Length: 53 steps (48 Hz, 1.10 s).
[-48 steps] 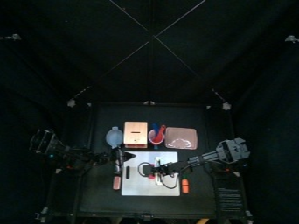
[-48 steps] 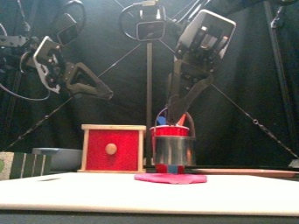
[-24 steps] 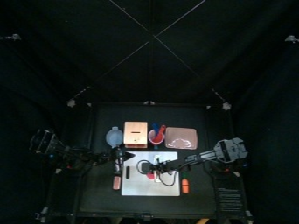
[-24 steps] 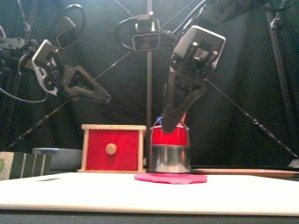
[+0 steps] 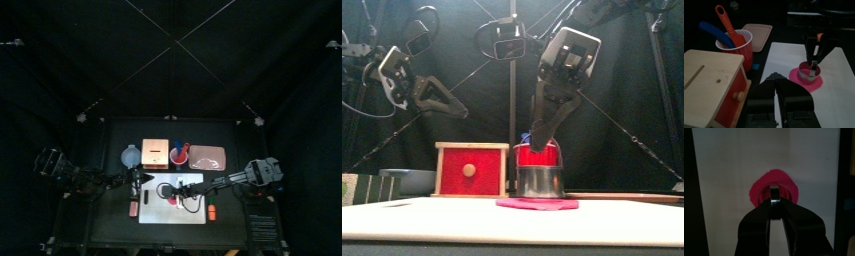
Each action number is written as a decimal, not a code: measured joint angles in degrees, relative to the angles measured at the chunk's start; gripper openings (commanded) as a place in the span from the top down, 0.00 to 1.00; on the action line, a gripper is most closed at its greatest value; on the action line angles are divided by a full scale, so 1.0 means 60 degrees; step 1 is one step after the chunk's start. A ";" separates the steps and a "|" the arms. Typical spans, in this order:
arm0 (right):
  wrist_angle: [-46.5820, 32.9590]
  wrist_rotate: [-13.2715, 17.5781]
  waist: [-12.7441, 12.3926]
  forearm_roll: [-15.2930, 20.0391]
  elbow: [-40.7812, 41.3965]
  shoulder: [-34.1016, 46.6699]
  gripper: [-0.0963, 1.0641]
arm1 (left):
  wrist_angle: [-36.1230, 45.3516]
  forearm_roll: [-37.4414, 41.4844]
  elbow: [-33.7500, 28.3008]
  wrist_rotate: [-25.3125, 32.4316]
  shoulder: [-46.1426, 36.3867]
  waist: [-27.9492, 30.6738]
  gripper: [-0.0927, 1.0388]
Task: Get the cutter from the drawer then cut the dough then place the extra dough in the bowl
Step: Cut the dough
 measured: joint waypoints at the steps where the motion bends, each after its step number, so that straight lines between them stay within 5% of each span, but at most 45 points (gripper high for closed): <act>1: 0.0000 0.0000 0.0015 0.0000 0.0000 0.0000 0.44 | -0.0015 -0.0015 0.0000 0.0000 0.0000 0.0000 0.63; 53: -0.0176 0.0059 -0.0073 -0.0015 -0.0059 0.0352 0.38 | 0.0088 -0.0249 0.0103 0.0000 0.0000 0.0029 0.63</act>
